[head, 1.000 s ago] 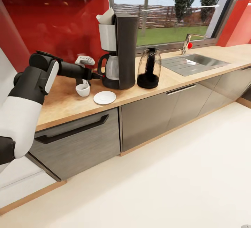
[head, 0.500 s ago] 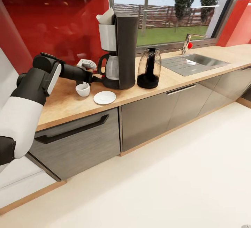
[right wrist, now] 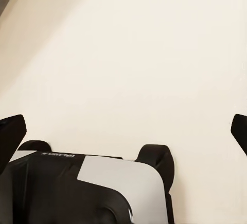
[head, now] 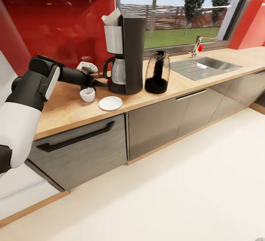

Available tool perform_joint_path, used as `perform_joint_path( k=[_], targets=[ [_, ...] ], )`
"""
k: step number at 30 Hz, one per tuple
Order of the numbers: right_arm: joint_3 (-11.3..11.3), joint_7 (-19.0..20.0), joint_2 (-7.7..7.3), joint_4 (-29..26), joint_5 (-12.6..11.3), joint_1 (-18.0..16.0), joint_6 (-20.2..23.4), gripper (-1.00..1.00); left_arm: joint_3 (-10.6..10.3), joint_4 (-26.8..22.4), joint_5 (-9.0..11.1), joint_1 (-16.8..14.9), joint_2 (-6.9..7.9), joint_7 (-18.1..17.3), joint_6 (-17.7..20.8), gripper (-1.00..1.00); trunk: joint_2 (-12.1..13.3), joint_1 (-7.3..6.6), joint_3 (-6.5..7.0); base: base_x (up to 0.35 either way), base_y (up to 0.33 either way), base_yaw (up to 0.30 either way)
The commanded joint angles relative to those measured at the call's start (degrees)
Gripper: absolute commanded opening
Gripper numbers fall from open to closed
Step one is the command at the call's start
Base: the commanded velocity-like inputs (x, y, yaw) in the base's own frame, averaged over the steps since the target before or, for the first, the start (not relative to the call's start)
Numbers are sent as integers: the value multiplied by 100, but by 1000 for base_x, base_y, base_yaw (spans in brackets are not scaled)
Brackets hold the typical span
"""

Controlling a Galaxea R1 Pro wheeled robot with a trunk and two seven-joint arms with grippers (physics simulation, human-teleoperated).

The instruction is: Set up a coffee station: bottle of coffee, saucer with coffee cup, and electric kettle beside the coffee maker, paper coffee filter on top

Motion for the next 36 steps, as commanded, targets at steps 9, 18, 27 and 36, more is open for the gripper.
perform_joint_path(
  k=[9, 18, 27, 36],
  targets=[
    [27, 16, -1, 6, -49, -4, 17, 100, -9, -16, -12, -5, 254, -29, 27, 100, -2, 0, -5, 0, 0, 0],
    [27, 16, 1, 6, -49, -4, 17, 100, -9, -24, -13, -5, 330, -29, 27, 100, -2, 0, -5, 0, 0, 0],
    [27, 16, 3, 6, -49, -4, 17, 100, -9, -19, -13, -5, 428, -28, 27, 100, -2, 0, -5, 0, 0, 0],
    [27, 16, 6, 7, -49, -4, 17, 100, -22, 11, -7, -5, 492, -30, 27, 100, -2, 0, -5, 0, 0, 0]
  ],
)
